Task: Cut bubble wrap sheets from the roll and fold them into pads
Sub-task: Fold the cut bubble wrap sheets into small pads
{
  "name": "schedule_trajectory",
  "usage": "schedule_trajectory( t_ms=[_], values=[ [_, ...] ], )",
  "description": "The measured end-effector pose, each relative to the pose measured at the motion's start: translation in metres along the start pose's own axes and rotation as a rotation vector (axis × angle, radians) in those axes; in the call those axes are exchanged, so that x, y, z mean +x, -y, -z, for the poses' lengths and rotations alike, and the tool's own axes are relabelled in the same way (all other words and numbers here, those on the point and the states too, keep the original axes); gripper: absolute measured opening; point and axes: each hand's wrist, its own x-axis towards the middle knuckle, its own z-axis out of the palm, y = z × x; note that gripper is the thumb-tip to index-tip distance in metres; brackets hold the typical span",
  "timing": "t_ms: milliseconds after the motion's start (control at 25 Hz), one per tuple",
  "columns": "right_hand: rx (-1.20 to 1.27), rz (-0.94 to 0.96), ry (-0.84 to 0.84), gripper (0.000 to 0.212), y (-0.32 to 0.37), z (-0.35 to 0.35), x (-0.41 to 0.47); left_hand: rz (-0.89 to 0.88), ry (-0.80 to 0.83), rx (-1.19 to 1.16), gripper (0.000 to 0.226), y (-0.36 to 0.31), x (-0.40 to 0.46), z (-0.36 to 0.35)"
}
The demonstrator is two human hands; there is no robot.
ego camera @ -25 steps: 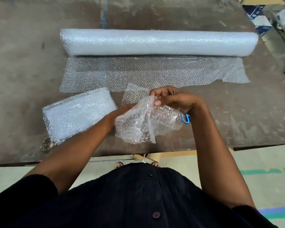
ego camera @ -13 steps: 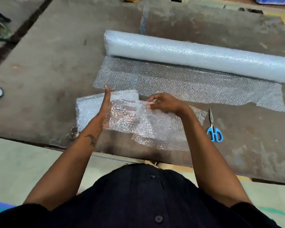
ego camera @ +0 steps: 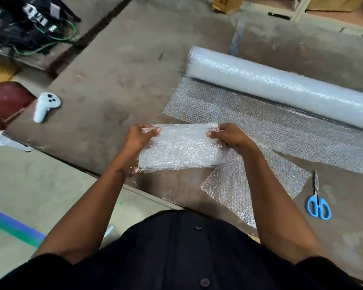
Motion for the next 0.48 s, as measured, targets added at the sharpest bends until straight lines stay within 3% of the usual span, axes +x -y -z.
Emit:
schedule_trajectory(
  t_ms=[120, 240, 320, 400, 480],
  values=[
    [-0.049, -0.019, -0.102, 0.032, -0.010, -0.012, 0.008, -0.050, -0.059, 0.167, 0.028, 0.002, 0.020, -0.002],
    [-0.030, -0.003, -0.225, 0.028, -0.022, -0.019, 0.008, -0.174, -0.121, 0.525, 0.044, 0.001, 0.030, -0.006],
    [-0.036, 0.026, -0.281, 0.047, -0.024, -0.026, 0.004, -0.268, -0.212, 0.703, 0.057, 0.002, 0.024, -0.008],
    [-0.300, 0.080, -0.440, 0.066, -0.024, -0.037, 0.002, -0.390, -0.343, 0.812, 0.066, 0.001, 0.010, -0.015],
    [-0.658, 0.216, -0.637, 0.063, -0.014, -0.060, -0.005, -0.525, -0.359, 0.814, 0.060, 0.000, -0.005, -0.028]
  ],
)
